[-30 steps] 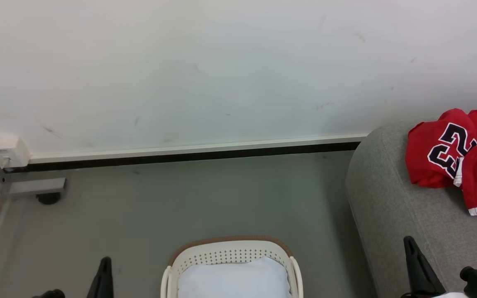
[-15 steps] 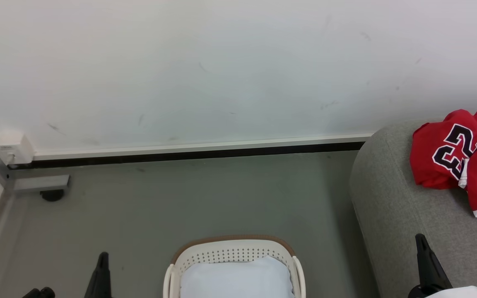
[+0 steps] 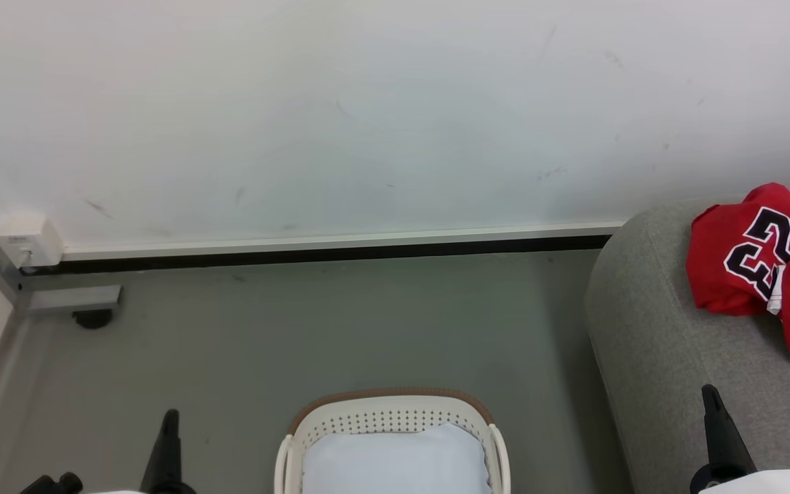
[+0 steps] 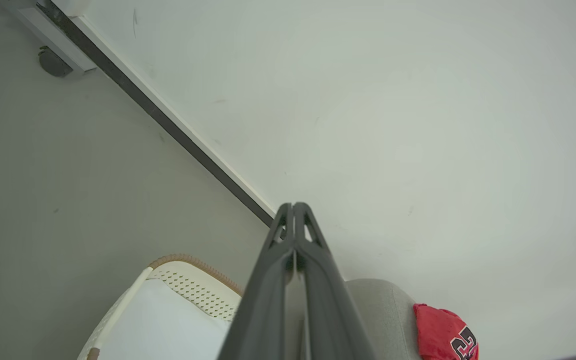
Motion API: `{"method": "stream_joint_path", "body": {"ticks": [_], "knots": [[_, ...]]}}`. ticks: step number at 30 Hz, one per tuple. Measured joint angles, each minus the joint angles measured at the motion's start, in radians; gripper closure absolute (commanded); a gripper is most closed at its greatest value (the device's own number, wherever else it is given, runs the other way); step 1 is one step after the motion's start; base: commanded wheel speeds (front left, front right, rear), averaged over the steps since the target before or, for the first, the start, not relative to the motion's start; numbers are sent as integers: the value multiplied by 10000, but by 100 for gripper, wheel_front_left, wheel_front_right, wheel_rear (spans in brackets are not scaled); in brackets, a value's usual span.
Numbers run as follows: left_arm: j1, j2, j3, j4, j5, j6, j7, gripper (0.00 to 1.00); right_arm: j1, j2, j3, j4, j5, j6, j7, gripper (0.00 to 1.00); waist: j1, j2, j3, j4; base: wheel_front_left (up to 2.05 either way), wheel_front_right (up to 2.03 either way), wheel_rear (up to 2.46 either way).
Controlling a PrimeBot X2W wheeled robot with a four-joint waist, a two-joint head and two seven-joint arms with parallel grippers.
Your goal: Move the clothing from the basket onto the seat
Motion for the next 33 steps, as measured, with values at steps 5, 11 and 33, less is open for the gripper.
{"method": "stream_joint_path", "body": {"ticks": [5,11,33], "knots": [[-58,2,23,-6,-596,0,171,100,-33,17,-119,-27,558,0,151,100,0,0,12,43,0,0,0],[-154,6,44,-13,-1281,0,347,100,-92,50,-242,-52,1189,0,334,100,0,0,28,95,0,0,0],[-406,21,121,-46,-3427,-12,955,100,-200,167,-706,-144,3214,0,945,100,0,0,80,282,0,0,0]]}}
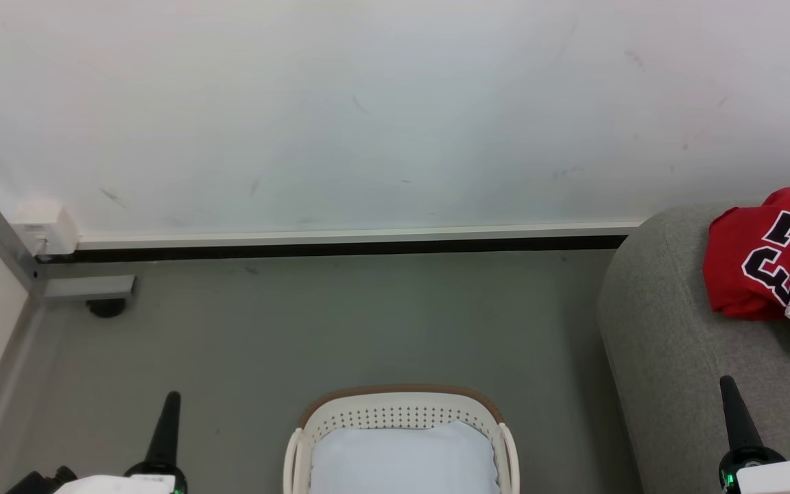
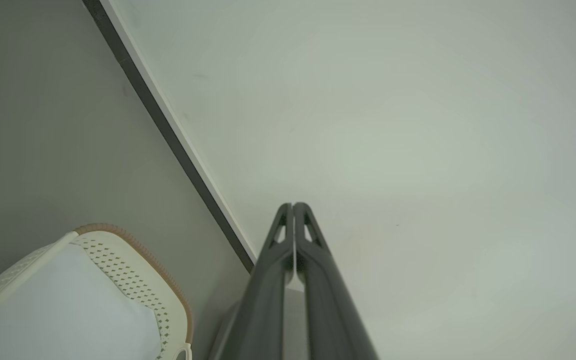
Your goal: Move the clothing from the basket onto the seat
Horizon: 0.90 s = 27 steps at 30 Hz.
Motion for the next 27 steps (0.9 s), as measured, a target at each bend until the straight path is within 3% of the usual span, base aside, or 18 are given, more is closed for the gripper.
{"method": "stream_joint_path", "body": {"ticks": [27], "knots": [[-245,15,90,-21,-2238,-8,568,100,-135,100,-445,-69,2031,0,569,100,0,0,66,232,0,0,0]]}}
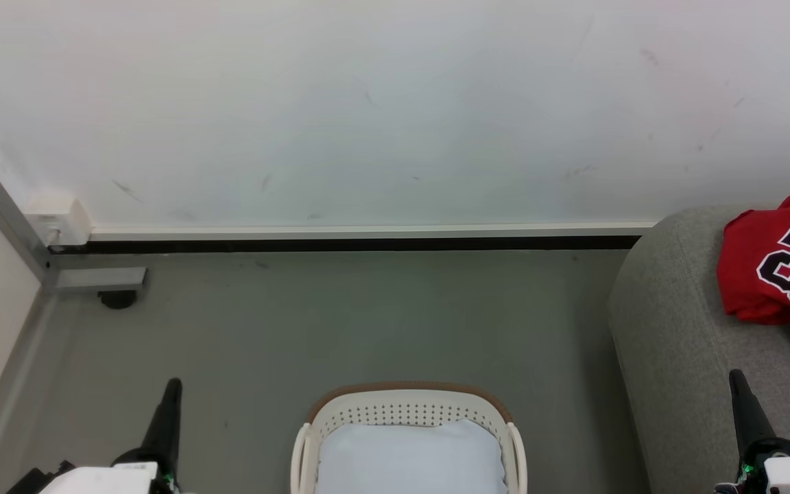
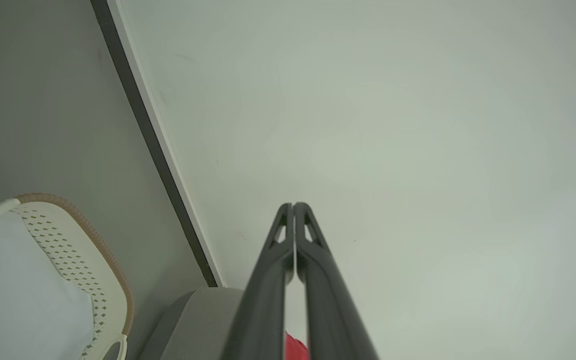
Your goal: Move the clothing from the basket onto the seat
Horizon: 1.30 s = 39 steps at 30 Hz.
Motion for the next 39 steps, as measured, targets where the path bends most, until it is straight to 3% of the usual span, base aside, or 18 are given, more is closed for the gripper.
{"method": "stream_joint_path", "body": {"ticks": [22,39], "knots": [[-175,17,56,-21,-1432,-10,399,100,-68,67,-320,-61,1354,0,412,100,0,0,54,188,0,0,0],[-182,19,59,-23,-1440,-10,401,100,-72,84,-339,-65,1383,0,435,100,0,0,54,189,0,0,0]]}}
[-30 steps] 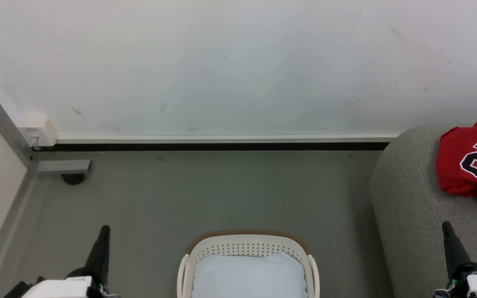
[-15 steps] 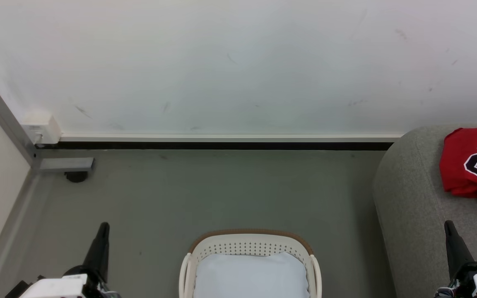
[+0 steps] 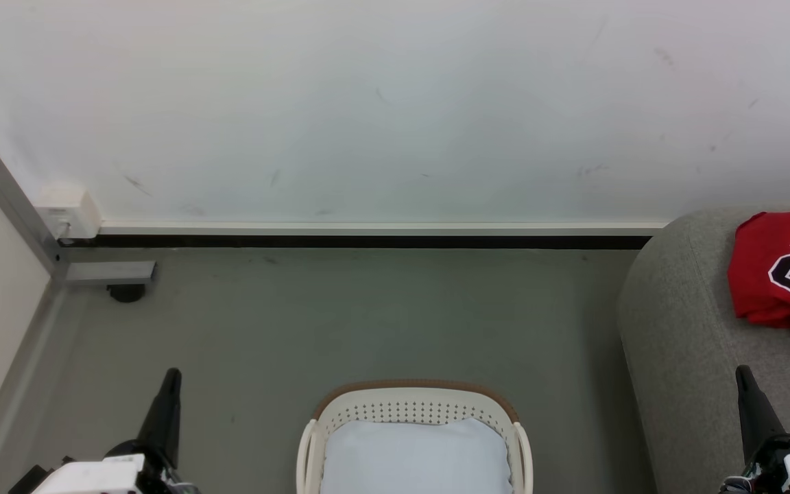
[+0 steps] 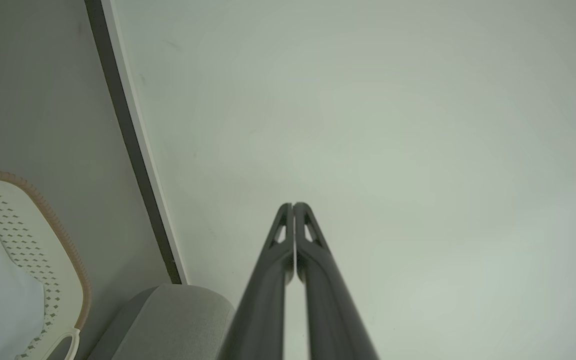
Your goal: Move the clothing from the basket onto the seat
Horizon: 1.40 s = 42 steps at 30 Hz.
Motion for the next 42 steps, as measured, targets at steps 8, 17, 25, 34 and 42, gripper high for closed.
{"method": "stream_joint_path", "body": {"ticks": [8,17,25,34,42], "knots": [[0,0,0,-2,0,0,0,100,-1,4,-6,0,0,0,35,100,0,0,0,0,0,0,0],[-1,0,0,-2,0,0,0,100,-1,8,-12,-2,0,0,36,100,0,0,0,0,0,0,0],[-1,0,0,-2,0,-2,0,100,-1,12,-19,-2,-2,0,36,100,0,0,0,-1,0,0,0],[-1,0,0,-2,0,-2,0,100,-2,15,-25,-2,-4,0,38,100,0,0,0,-1,0,0,0],[-1,2,0,-2,0,-2,0,100,-2,17,-31,-2,-8,0,38,100,0,0,0,-1,0,0,0]]}}
